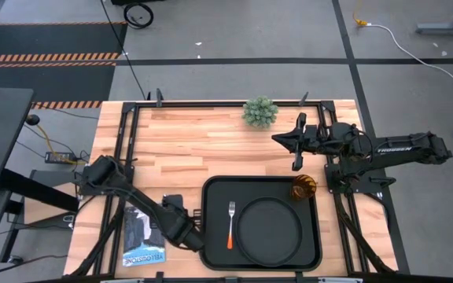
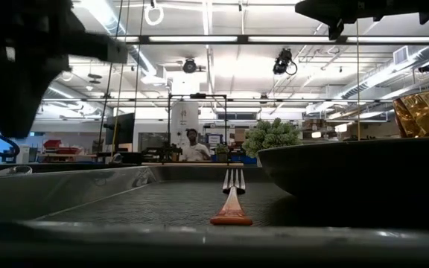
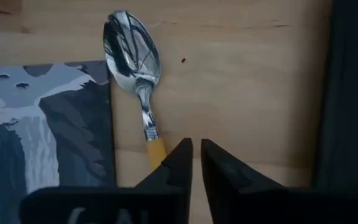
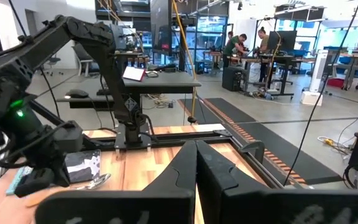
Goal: Pick and place plate/cup/fork/spoon on tray
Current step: Put the yellow spoon on the black tray on the left of the orange fork
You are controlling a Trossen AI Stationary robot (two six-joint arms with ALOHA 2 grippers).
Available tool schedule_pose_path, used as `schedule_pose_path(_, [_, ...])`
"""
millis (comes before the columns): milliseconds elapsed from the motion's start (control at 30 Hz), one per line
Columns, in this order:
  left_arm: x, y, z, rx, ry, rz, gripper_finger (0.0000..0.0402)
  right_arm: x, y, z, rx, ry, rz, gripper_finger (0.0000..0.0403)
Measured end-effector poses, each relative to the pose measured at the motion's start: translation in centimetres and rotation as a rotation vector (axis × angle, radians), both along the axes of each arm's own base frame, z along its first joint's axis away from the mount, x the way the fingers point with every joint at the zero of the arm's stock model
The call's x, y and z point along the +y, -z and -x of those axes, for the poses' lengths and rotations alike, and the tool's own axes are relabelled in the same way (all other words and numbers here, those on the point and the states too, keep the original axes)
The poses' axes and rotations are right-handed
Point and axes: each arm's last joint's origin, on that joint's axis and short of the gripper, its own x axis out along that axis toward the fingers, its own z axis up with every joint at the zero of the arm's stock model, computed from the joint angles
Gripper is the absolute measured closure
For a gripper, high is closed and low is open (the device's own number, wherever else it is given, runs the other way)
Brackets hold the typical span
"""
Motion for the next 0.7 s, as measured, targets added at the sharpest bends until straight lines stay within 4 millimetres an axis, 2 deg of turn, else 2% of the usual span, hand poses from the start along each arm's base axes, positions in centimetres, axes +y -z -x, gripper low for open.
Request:
schedule_pose_path(167, [0.2,0.5,-0.1,0.034,-0.021,0.025,0.0315,0.0,0.1,0.0,0.012,-0.001,0.0,0.0396])
schedule_pose_path(400, [-0.6,0.6,0.3,0.04,-0.007,0.058,0.0256,0.0,0.1,0.0,0.014,-0.001,-0.001,0.0396])
schedule_pose_path(533, [-0.9,0.6,0.5,0.044,-0.003,0.07,0.0244,0.0,0.1,0.0,0.014,-0.001,-0.001,0.0396])
schedule_pose_path(700, [-0.9,1.3,1.0,0.063,-0.05,0.076,0.0253,0.0,0.1,0.0,0.015,-0.007,-0.001,0.0396])
